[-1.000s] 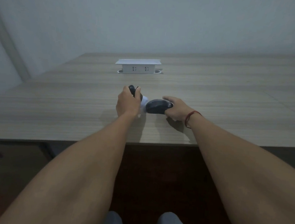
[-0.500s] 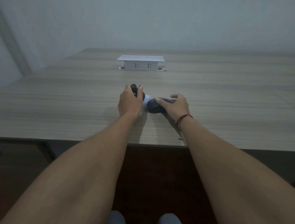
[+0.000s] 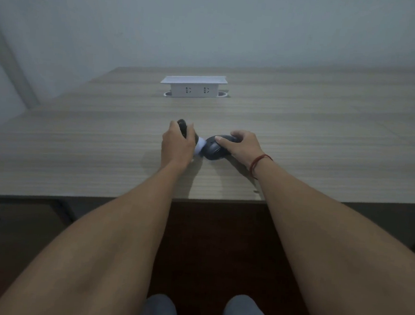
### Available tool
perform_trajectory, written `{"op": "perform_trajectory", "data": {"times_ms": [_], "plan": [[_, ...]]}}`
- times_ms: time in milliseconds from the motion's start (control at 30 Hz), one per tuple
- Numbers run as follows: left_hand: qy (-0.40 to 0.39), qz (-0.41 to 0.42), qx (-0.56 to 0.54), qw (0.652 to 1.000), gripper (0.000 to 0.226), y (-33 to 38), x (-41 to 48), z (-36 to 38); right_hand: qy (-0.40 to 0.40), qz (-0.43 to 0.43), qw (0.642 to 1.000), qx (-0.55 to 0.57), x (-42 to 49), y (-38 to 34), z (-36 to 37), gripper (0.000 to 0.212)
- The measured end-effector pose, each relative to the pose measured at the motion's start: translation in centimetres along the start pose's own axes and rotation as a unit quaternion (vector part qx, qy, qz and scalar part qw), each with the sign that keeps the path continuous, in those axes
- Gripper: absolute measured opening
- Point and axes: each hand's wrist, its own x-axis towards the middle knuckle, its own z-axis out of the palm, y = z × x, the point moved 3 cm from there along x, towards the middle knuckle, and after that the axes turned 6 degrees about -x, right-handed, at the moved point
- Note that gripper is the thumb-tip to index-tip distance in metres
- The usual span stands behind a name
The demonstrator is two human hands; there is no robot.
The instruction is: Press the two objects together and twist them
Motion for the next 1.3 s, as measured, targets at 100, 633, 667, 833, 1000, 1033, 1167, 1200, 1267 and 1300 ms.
{"op": "perform_trajectory", "data": {"times_ms": [100,633,667,833,1000,1033,1167,1200,1267,1300], "plan": [[0.001,0.013,-0.037,0.999,0.039,1.2,-0.3,0.6,0.005,0.004,1.0,-0.017,-0.3,-0.3,0.3,0.072],[-0.02,0.053,0.129,0.99,0.035,0.0,-0.5,-0.1,-0.034,0.011,0.999,-0.022,-1.0,-0.3,0.0,0.06],[-0.009,0.069,0.118,0.991,0.034,0.2,-0.6,-0.2,-0.016,0.012,0.998,-0.051,-1.1,-0.4,0.2,0.057],[0.023,0.07,0.002,0.997,0.035,1.3,-0.9,0.0,0.082,0.003,0.985,-0.151,-2.4,-0.7,1.1,0.075],[-0.009,0.042,-0.034,0.999,0.036,1.2,-0.2,0.3,0.007,-0.015,0.993,-0.12,-2.1,-0.7,0.9,0.071],[-0.026,0.04,-0.015,0.999,0.036,0.4,-0.2,0.5,-0.019,-0.02,0.994,-0.102,-1.9,-0.7,0.7,0.075],[-0.021,0.036,0.069,0.997,0.036,-1.2,0.0,-0.1,-0.068,-0.035,0.995,-0.061,-1.5,-0.5,0.2,0.061],[-0.015,0.046,0.054,0.997,0.035,-0.7,0.0,-0.2,-0.079,-0.032,0.995,-0.045,-1.6,-0.6,0.2,0.056],[-0.007,0.063,0.001,0.998,0.035,0.8,-0.2,0.1,-0.097,-0.019,0.995,-0.009,-1.4,-0.4,0.3,0.05],[-0.015,0.071,-0.013,0.997,0.034,1.3,-0.3,0.2,-0.102,-0.022,0.995,-0.004,-1.4,-0.4,0.4,0.046]]}}
